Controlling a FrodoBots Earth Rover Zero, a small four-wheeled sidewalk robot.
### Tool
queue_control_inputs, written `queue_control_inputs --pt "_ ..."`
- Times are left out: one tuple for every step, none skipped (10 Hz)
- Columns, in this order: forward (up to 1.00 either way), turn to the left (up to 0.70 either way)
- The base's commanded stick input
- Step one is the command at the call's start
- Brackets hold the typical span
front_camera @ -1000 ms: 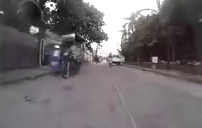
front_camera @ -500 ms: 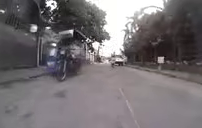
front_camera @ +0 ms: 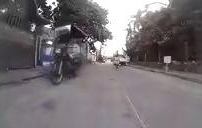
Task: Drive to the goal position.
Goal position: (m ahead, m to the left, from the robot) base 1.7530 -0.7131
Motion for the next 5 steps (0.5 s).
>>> queue_control_inputs --pt "1.00 0.00" --pt "1.00 0.00" --pt "1.00 0.00" --pt "1.00 -0.01" --pt "1.00 -0.15"
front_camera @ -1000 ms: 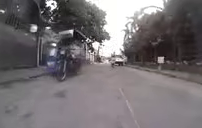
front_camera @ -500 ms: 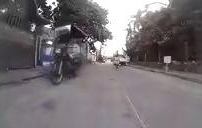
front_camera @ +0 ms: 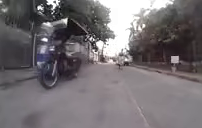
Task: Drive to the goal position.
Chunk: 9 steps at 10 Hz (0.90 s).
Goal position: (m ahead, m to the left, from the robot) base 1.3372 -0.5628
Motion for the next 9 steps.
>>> queue_control_inputs --pt "1.00 -0.28" --pt "1.00 -0.40" --pt "1.00 -0.40" --pt "1.00 -0.38" --pt "1.00 0.00" --pt "1.00 0.00" --pt "1.00 0.00" --pt "1.00 0.00" --pt "1.00 0.00"
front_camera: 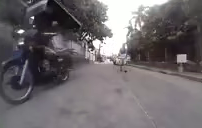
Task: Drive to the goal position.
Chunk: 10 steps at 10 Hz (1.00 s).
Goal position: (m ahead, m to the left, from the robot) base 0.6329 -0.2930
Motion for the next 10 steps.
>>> queue_control_inputs --pt "1.00 0.00" --pt "1.00 0.00" --pt "1.00 0.00" --pt "1.00 0.00" --pt "1.00 0.00" --pt "1.00 0.00" --pt "1.00 0.00" --pt "1.00 0.00" --pt "1.00 0.00" --pt "1.00 0.00"
